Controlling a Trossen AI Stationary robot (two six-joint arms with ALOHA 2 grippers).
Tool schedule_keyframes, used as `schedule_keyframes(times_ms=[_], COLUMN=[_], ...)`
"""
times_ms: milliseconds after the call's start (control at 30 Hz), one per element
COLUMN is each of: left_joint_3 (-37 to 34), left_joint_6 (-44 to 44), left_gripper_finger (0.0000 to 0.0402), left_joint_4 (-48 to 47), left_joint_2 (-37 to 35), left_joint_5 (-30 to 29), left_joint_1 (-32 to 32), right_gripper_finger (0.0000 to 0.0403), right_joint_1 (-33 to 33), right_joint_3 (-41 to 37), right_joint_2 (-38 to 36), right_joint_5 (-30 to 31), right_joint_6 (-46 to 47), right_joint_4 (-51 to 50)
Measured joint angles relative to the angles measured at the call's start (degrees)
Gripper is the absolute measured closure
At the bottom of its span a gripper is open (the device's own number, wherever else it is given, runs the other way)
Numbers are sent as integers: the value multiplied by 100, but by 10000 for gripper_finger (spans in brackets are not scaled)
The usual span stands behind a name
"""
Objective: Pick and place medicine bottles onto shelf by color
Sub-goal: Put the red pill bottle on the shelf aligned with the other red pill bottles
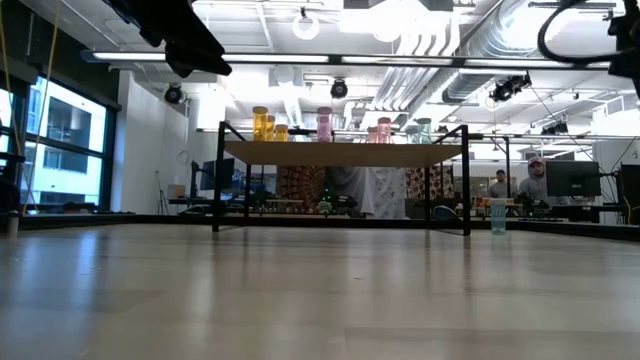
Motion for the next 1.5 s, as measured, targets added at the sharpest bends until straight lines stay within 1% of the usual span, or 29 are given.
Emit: schedule_keyframes(times_ms=[267,467,567,700,933,1100,1200,1500], left_joint_3=[0,0,0,0,0,0,0,0], left_joint_6=[-2,-87,-94,-110,-243,-256,-254,-256], left_gripper_finger=[206,206,206,206,206,206,206,206], left_joint_4=[2,2,2,4,7,93,171,215], left_joint_2=[0,0,0,0,0,0,0,0], left_joint_5=[-2,-3,-4,-6,-15,-13,-13,-14], left_joint_1=[0,0,0,0,0,0,0,0], right_gripper_finger=[213,213,213,213,213,213,213,213], right_joint_1=[-102,-304,-496,-652,-663,-663,-650,-652], right_joint_3=[0,0,0,0,-8,-392,-576,-603], right_joint_2=[496,680,695,695,695,695,695,695], right_joint_5=[-52,-66,-49,-47,-129,-161,-143,-28], right_joint_6=[77,42,-33,-60,-49,-47,45,38], right_joint_4=[47,142,286,182,-1,466,525,368])
